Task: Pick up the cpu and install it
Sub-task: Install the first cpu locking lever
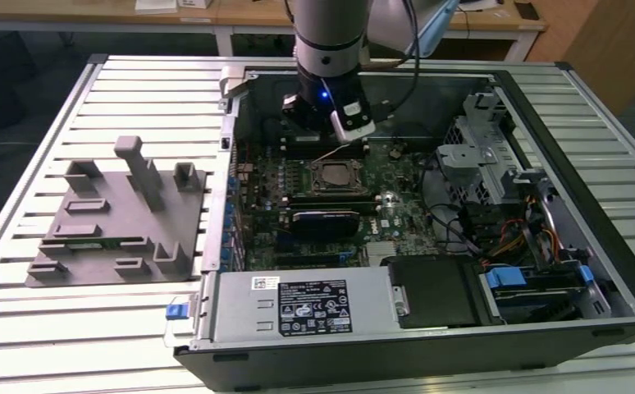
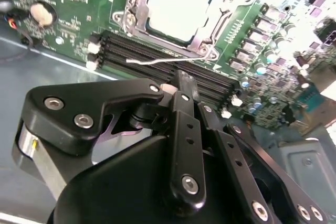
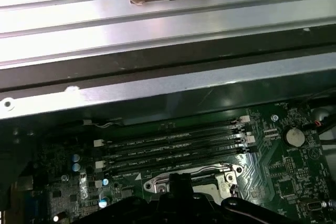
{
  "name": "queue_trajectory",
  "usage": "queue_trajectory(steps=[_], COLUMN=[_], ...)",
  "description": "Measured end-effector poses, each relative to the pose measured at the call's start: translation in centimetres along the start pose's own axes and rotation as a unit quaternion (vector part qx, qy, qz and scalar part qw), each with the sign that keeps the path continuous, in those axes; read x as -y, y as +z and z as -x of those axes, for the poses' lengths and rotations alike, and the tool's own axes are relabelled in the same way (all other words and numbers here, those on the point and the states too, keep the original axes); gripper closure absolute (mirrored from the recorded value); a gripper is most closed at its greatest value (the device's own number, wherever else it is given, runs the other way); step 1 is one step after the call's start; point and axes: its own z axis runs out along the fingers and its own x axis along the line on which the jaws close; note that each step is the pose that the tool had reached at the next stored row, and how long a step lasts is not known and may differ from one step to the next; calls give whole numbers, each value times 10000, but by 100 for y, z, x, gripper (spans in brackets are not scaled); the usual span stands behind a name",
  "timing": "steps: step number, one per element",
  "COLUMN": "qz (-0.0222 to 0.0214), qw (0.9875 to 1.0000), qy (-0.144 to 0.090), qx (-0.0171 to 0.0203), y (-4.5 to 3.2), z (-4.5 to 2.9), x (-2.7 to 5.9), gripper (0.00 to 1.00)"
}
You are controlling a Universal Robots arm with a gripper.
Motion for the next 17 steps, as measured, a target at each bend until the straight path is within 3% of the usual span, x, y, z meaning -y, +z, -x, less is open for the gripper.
queue_trajectory(steps=[7,17], qz=[9,72], qw=[9996,9983], qy=[254,332], qx=[147,467], y=[56,94], z=[-2,-2], x=[15,23], gripper=[89,89])
